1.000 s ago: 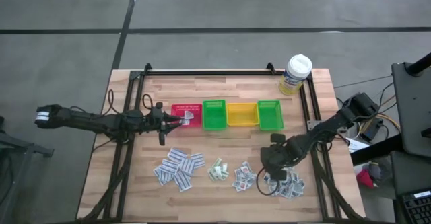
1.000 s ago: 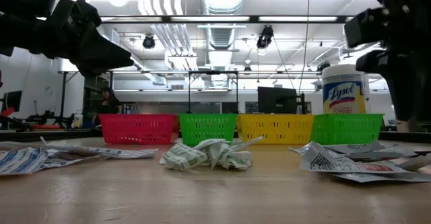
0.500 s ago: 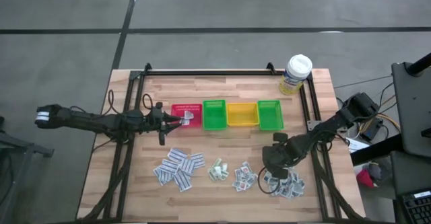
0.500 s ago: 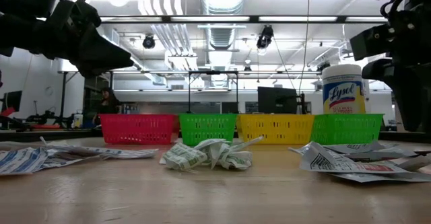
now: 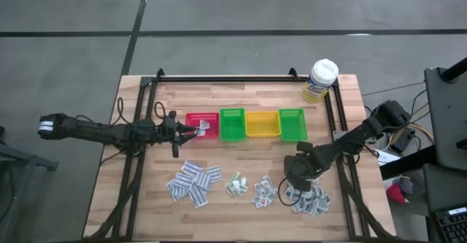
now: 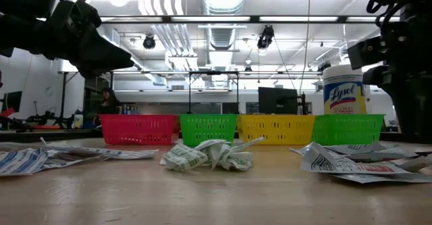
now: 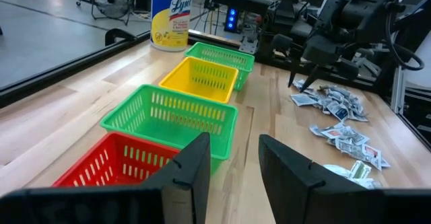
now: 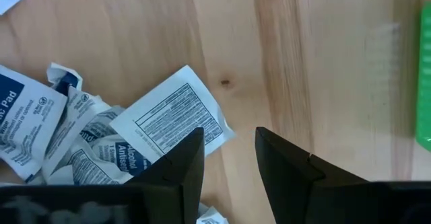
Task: Pick & Place First Aid Supplies
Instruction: Put the alcohol pad into the red basket
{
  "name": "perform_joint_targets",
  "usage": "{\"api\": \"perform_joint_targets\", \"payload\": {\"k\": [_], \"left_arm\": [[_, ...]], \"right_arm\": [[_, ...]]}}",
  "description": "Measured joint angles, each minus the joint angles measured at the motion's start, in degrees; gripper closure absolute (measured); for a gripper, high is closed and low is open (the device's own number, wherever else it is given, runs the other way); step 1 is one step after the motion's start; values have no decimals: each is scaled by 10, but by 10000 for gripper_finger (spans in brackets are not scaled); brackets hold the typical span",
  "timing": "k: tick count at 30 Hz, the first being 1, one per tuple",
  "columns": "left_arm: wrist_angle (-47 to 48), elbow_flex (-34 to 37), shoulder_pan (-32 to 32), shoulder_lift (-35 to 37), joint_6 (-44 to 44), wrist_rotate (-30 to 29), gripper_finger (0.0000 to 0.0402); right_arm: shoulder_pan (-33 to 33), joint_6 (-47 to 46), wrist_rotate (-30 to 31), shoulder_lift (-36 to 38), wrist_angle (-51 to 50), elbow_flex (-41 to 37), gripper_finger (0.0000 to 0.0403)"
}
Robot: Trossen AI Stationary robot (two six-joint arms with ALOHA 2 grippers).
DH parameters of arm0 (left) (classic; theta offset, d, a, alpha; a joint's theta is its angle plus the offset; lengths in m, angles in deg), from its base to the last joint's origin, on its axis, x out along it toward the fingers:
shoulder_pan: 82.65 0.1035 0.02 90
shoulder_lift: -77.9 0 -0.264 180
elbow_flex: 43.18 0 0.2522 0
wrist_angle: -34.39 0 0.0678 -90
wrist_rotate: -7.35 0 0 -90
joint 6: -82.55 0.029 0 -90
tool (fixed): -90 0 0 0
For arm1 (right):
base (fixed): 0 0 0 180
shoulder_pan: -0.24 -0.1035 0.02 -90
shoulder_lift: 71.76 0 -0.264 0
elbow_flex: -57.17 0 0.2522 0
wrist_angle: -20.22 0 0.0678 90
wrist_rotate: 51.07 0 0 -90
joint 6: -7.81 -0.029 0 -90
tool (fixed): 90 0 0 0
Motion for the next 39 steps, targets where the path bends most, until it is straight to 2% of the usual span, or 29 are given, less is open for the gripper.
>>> {"api": "perform_joint_targets", "payload": {"k": [28,39], "left_arm": [[0,3,0,0,0,0,282],[0,3,0,0,0,0,282]], "right_arm": [[0,-27,1,1,67,-53,274],[0,-30,1,1,70,-54,322]]}}
